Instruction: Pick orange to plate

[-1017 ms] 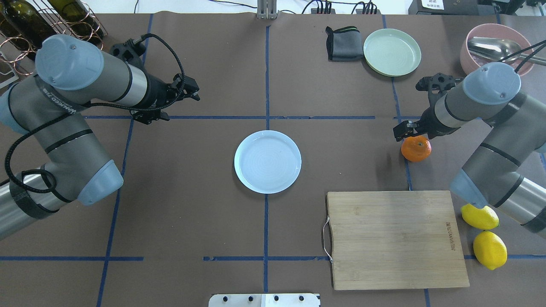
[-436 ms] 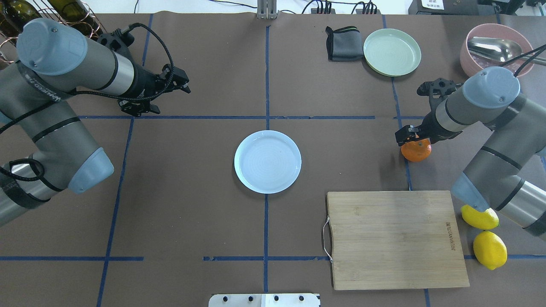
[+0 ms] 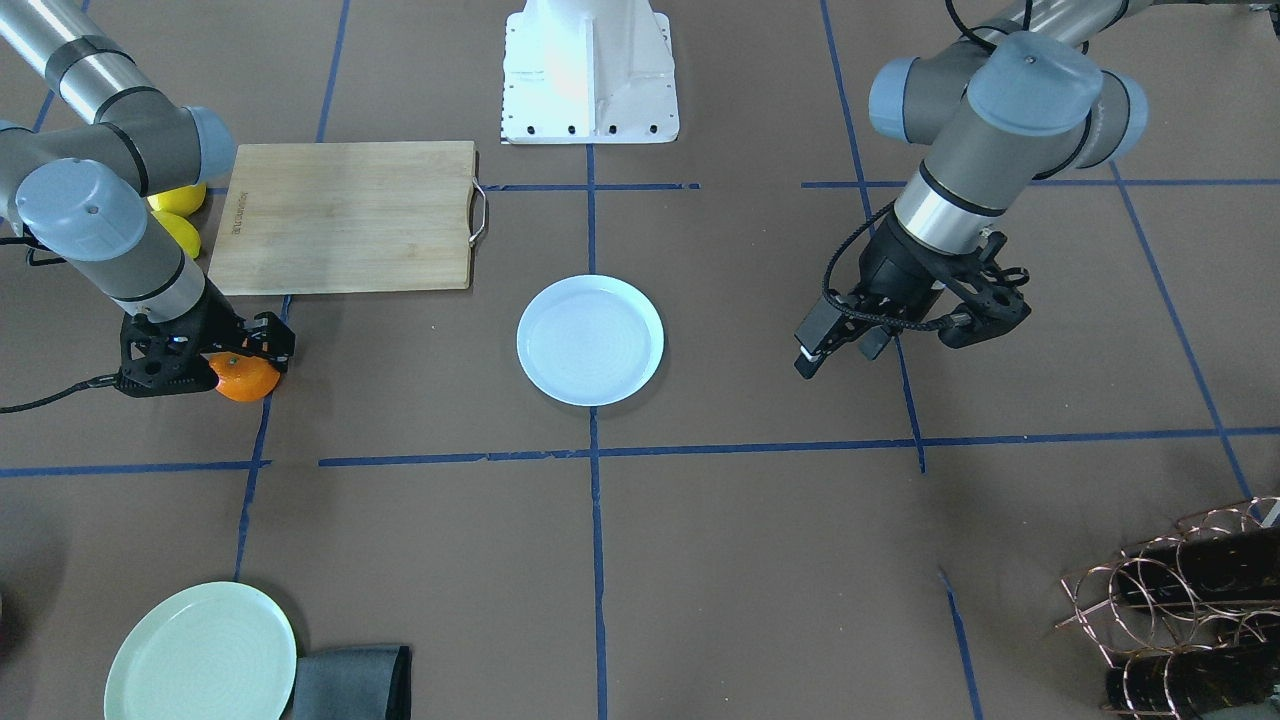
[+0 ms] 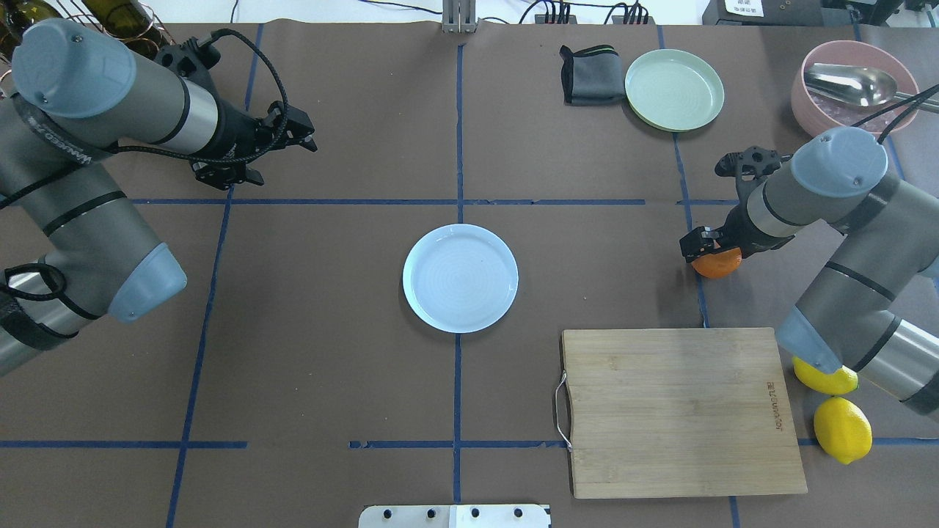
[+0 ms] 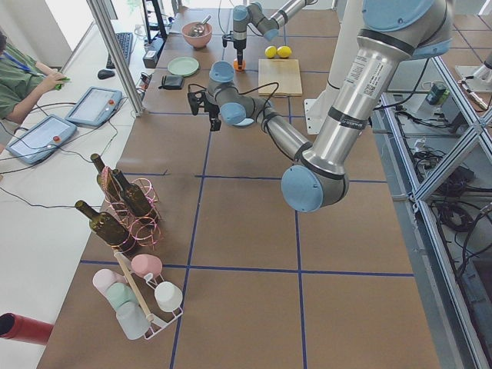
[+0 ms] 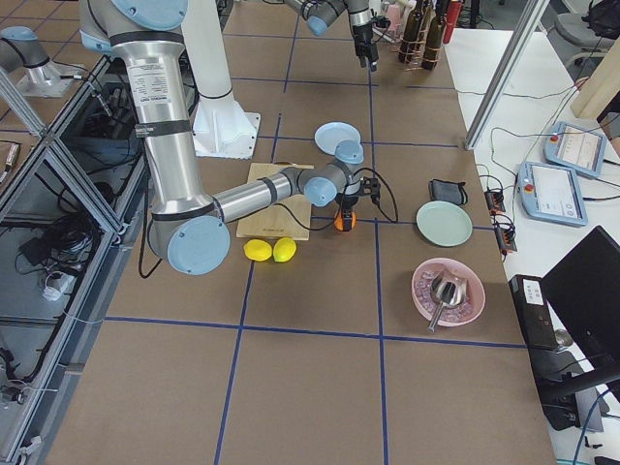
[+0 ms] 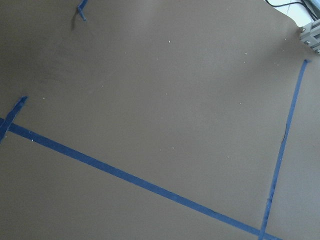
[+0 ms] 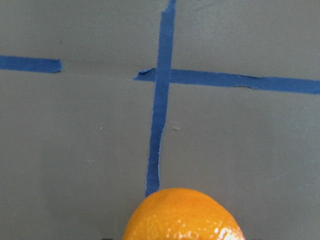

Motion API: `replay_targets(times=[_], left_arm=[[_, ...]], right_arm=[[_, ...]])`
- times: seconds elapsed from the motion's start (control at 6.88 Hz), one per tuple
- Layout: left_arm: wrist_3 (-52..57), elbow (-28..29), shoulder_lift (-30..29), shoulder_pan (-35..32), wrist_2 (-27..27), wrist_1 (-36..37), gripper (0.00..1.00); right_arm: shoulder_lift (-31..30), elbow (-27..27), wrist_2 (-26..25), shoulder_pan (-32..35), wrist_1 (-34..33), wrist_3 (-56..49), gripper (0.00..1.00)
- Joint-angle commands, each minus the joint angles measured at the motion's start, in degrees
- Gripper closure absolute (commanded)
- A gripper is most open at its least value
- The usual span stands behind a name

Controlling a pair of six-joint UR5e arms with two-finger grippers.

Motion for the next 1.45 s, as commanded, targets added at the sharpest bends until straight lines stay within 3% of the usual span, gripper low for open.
replay_targets(times=[0.0, 0.15, 0.58, 0.87, 1.16, 1.31], left_arm=[[7.70, 0.26, 2.57, -3.02, -0.89, 0.24, 0.00], [14.08, 0.17, 5.02, -5.73, -0.98, 0.15, 0.00], [36.29, -1.05, 13.10, -13.12, -1.07, 0.24, 0.00], [55.88, -0.97, 19.87, -21.01, -6.83, 0.32, 0.00], [75.16, -0.97, 25.77, -26.39, -6.96, 1.72, 0.00], [80.02, -1.14, 25.62, -27.72, -6.96, 7.04, 0.00]], right_arm=[[0.17, 0.62, 0.16, -0.04, 0.08, -0.02, 0.76], [0.17, 2.28, -0.37, 0.05, 0.08, 0.07, 1.00], [2.52, 9.83, -0.02, -0.04, -4.11, 0.24, 1.00], [12.77, 9.60, -0.63, -3.70, -10.87, 8.38, 1.00], [17.81, 8.89, -6.14, -9.41, -11.96, 13.57, 1.00], [21.14, 6.19, -8.70, -11.71, -11.96, 15.60, 1.00]])
